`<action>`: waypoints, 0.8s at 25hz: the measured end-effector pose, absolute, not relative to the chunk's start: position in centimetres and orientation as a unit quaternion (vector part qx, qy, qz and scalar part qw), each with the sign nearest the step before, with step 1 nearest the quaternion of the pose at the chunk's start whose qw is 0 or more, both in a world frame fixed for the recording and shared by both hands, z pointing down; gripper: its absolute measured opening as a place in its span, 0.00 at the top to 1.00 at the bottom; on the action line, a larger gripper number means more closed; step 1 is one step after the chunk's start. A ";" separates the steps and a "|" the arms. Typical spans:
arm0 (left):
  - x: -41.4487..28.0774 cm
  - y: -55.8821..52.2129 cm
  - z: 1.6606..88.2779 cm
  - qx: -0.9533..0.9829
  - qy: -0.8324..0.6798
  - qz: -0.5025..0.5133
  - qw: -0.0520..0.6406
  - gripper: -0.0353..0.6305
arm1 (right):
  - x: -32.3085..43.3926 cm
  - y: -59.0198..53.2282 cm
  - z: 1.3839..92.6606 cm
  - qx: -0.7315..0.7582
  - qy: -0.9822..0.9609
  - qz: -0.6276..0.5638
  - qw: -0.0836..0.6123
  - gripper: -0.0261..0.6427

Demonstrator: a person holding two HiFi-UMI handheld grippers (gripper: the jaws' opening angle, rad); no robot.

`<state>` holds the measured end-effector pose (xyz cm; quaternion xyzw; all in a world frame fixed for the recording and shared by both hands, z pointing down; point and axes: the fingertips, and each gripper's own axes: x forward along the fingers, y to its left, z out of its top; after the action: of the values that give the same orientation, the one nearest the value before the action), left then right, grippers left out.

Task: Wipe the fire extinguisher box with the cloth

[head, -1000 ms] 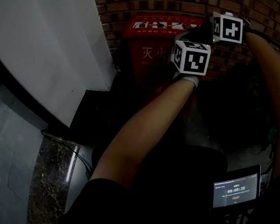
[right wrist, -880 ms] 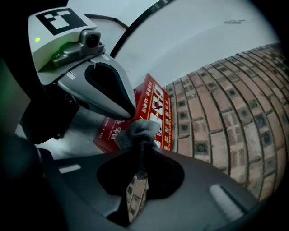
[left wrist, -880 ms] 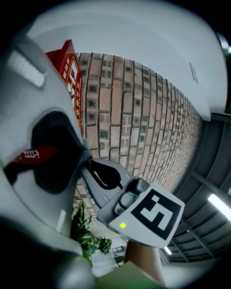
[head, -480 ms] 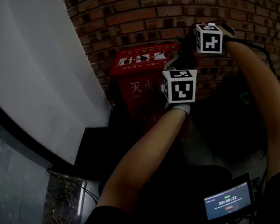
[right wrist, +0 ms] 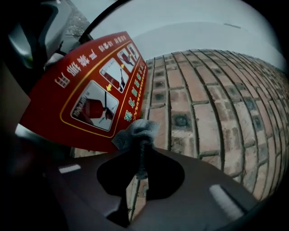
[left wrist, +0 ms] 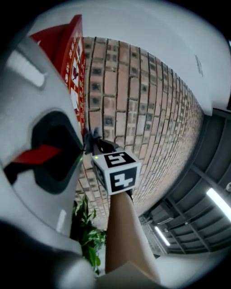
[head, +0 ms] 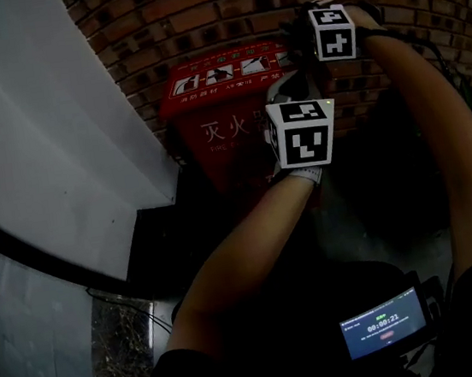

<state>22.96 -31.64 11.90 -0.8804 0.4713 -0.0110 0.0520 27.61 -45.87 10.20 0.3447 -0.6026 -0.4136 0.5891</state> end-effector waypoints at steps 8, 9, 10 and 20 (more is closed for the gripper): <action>23.8 -32.3 12.2 -0.885 0.462 -0.009 0.063 0.94 | 28.8 -48.0 12.7 0.337 -0.608 -0.396 0.599 0.91; 23.8 -32.3 12.1 -0.884 0.462 -0.008 0.066 0.94 | 29.1 -47.9 12.6 0.342 -0.608 -0.394 0.599 0.91; 23.8 -32.4 12.1 -0.884 0.463 -0.006 0.067 0.94 | 29.3 -47.7 12.5 0.344 -0.611 -0.391 0.597 0.91; 23.8 -32.6 12.4 -0.883 0.466 -0.011 0.064 0.94 | 27.7 -42.1 13.1 0.299 -0.658 -0.382 0.576 0.91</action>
<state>23.80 -32.61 12.36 -0.8825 0.4657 -0.0109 0.0644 27.67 -42.09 13.11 0.2992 -0.6580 -0.3819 0.5758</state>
